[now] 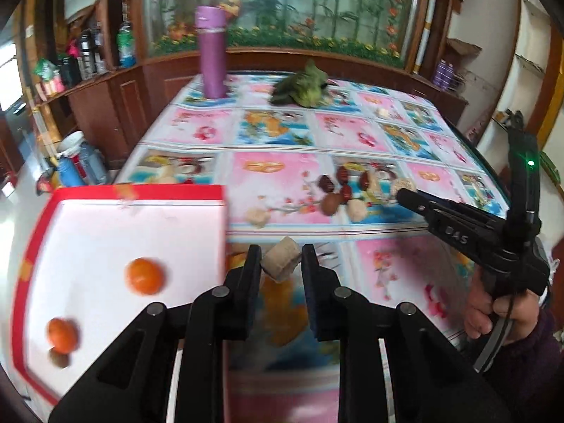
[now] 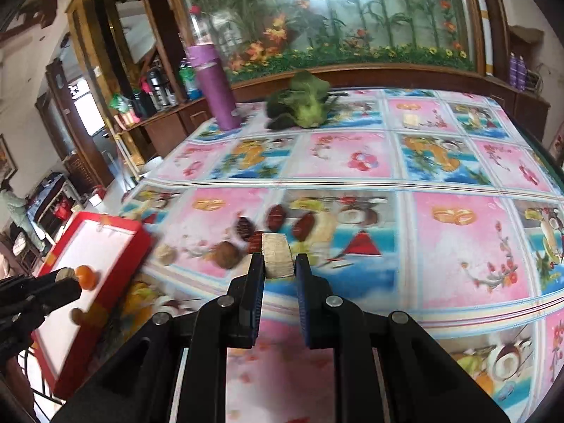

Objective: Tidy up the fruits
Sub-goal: 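Carry both beige cubes over the white tray and open both grippers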

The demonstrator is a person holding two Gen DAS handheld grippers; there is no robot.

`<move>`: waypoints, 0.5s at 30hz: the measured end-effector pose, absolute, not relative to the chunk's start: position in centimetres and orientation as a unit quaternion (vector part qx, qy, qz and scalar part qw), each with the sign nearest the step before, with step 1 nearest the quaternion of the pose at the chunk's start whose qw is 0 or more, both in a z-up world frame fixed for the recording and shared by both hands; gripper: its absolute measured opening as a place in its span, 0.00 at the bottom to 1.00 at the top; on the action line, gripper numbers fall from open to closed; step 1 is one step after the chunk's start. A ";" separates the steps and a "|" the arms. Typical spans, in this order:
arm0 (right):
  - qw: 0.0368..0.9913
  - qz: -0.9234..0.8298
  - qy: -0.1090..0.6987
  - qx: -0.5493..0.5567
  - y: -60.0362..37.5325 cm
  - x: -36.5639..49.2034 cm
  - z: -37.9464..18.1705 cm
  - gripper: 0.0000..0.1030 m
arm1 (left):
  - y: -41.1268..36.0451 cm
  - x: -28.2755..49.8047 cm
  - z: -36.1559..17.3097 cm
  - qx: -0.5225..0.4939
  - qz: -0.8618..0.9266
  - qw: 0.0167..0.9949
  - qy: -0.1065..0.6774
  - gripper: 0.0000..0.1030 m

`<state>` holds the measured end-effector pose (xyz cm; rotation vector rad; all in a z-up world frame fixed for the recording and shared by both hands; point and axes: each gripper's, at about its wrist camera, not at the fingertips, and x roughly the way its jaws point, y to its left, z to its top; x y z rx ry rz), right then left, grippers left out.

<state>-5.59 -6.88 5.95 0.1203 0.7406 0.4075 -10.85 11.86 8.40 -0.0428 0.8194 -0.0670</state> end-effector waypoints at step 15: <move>0.842 0.391 0.371 -0.011 10.6 -12.9 7.7 0.15 | 23.2 -15.0 8.1 -0.059 0.096 0.918 0.380 0.24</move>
